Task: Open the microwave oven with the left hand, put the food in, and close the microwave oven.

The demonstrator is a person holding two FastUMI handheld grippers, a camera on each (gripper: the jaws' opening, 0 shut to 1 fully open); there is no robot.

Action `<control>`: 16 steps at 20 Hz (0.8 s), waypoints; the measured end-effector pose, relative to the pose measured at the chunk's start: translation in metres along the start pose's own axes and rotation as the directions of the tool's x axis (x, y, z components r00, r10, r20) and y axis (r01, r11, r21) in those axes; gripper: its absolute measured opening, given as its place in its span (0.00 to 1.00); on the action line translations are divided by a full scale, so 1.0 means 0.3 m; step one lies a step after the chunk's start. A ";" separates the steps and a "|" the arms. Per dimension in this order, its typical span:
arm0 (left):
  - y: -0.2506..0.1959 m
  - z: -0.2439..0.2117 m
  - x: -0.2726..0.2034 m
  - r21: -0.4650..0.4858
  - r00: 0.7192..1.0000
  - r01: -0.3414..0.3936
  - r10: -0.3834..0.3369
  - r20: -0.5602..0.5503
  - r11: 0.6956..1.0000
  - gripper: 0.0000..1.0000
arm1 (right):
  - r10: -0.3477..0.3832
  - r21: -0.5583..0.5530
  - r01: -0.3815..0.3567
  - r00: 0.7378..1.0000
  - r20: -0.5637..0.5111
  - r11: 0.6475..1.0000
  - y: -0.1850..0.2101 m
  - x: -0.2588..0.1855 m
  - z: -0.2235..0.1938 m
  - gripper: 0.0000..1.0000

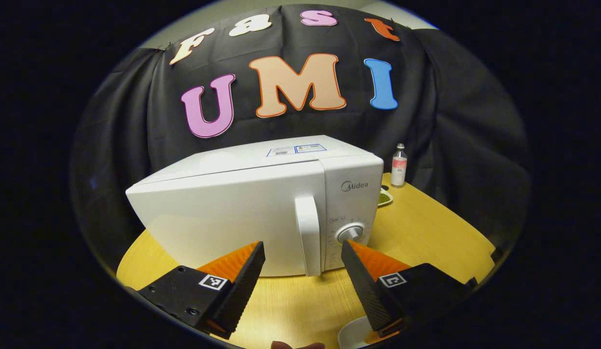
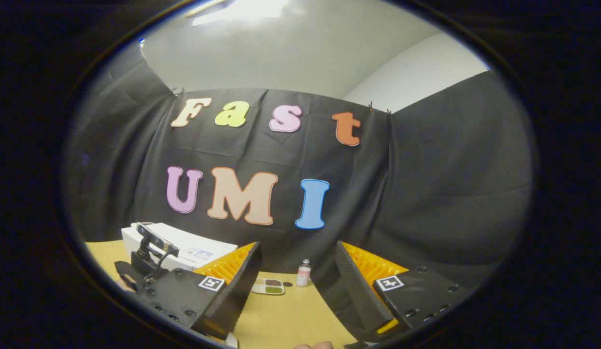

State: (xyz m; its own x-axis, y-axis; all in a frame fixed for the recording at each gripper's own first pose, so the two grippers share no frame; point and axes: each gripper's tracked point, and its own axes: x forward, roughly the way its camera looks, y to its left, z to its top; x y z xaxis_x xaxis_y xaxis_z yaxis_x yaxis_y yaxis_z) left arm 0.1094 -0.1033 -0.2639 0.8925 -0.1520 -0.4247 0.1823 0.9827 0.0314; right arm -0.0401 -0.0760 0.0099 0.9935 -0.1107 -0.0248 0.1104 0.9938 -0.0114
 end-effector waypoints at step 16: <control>-0.023 -0.036 0.096 -0.113 1.000 0.003 -0.006 -0.029 0.994 0.24 | 0.022 -0.068 -0.024 0.999 -0.031 0.997 0.017 -0.023 -0.010 0.97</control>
State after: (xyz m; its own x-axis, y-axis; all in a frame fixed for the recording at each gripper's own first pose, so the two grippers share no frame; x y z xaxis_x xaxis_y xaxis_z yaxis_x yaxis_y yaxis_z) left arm 0.1294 -0.1135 -0.2862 0.8790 -0.1551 -0.4509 0.1371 0.9879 -0.0725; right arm -0.0466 -0.0702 0.0070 0.9945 -0.0893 -0.0556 0.0848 0.9933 -0.0786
